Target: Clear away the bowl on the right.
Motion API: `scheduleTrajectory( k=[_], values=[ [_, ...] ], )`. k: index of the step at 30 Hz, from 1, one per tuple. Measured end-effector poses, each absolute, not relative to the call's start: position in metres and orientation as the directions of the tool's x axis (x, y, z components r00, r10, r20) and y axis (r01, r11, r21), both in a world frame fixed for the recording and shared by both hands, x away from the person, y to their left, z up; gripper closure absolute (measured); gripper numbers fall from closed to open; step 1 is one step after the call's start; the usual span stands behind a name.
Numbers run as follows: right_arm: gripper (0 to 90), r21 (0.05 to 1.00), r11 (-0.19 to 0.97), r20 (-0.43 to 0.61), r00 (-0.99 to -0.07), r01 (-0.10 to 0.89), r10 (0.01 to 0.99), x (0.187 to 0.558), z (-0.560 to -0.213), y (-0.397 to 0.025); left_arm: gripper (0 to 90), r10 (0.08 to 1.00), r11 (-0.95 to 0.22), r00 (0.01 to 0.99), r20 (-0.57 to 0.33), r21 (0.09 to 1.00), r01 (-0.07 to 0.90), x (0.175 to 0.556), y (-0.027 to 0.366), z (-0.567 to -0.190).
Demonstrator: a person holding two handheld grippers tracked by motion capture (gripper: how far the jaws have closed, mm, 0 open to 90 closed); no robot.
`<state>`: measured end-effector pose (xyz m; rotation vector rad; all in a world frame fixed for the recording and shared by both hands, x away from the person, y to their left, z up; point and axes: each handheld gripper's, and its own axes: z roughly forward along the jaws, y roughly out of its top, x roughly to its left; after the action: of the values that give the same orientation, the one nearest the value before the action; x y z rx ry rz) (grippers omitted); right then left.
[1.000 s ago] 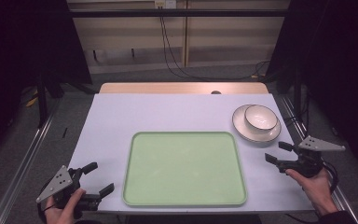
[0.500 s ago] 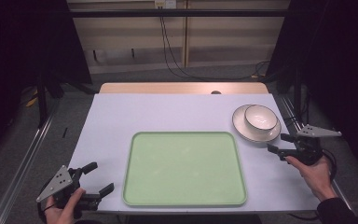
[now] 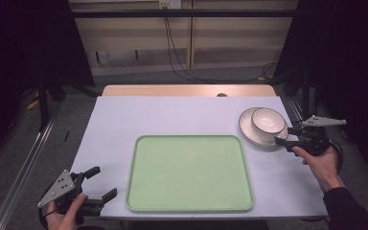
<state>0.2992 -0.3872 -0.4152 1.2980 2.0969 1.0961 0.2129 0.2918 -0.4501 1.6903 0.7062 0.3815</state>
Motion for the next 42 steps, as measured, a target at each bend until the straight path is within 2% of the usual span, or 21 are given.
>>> scheduleTrajectory(
  k=[20, 23, 29, 33, 34, 42],
  values=[
    [27.6, 0.754, 0.225, 0.071, -0.417, 0.618, 0.906, 0.345, -0.411, -0.406, 1.3, 0.635, -0.133, 0.765, -0.106, 0.961, 0.243, 0.214, 0.291, -0.450],
    [27.6, 0.748, 0.182, 0.104, -0.383, 0.639, 0.918, 0.353, -0.414, -0.414, 1.3, 0.633, -0.126, 0.766, -0.113, 0.961, 0.247, 0.214, 0.291, -0.450],
    [29.1, 0.732, 0.196, 0.086, -0.374, 0.653, 0.923, 0.368, -0.416, -0.413, 1.3, 0.634, -0.137, 0.766, -0.106, 0.959, 0.247, 0.214, 0.291, -0.450],
    [27.1, 0.699, 0.220, 0.078, -0.378, 0.681, 0.923, 0.377, -0.420, -0.409, 1.3, 0.631, -0.139, 0.769, -0.102, 0.960, 0.242, 0.214, 0.292, -0.450],
    [29.9, 0.702, 0.206, 0.087, -0.369, 0.682, 0.925, 0.381, -0.422, -0.409, 1.3, 0.636, -0.124, 0.763, -0.115, 0.961, 0.249, 0.214, 0.291, -0.451],
    [31.9, 0.671, 0.198, 0.077, -0.333, 0.715, 0.940, 0.392, -0.432, -0.409, 1.3, 0.630, -0.119, 0.767, -0.121, 0.961, 0.249, 0.214, 0.291, -0.451]
  ],
)
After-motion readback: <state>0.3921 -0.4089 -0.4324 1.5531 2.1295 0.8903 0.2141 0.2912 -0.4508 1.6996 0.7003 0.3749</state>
